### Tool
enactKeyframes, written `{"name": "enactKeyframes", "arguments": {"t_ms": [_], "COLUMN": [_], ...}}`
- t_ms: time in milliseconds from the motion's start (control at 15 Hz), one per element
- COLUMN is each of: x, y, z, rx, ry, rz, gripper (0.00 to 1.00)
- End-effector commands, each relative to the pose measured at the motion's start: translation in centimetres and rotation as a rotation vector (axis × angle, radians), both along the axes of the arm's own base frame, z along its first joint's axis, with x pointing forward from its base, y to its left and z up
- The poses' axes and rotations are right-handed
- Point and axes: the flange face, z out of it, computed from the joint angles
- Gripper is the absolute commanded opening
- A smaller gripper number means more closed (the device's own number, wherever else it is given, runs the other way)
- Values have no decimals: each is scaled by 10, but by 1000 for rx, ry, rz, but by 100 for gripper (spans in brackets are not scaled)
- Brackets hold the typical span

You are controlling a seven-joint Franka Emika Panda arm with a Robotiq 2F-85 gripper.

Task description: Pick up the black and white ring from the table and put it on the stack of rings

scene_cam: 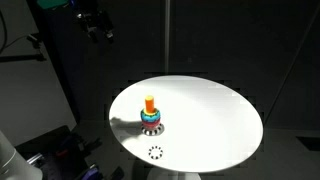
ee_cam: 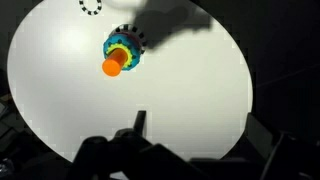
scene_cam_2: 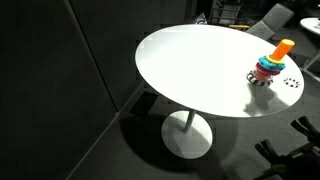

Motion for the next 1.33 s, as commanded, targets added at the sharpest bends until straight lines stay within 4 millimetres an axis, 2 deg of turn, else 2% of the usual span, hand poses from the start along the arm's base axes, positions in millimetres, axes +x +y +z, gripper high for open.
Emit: {"name": "enactKeyframes", "arguments": {"t_ms": [0, 333, 533, 933, 1267], "x": [0, -1, 13, 48, 66], "y": [0, 0, -1, -5, -25], "z": [2, 3, -2, -38, -75], "rx": [0, 0, -26, -54, -65], "ry": [-2, -6, 10, 51, 90], "rz": [0, 0, -35, -101, -189], "gripper": [100, 100, 100, 100, 100]}}
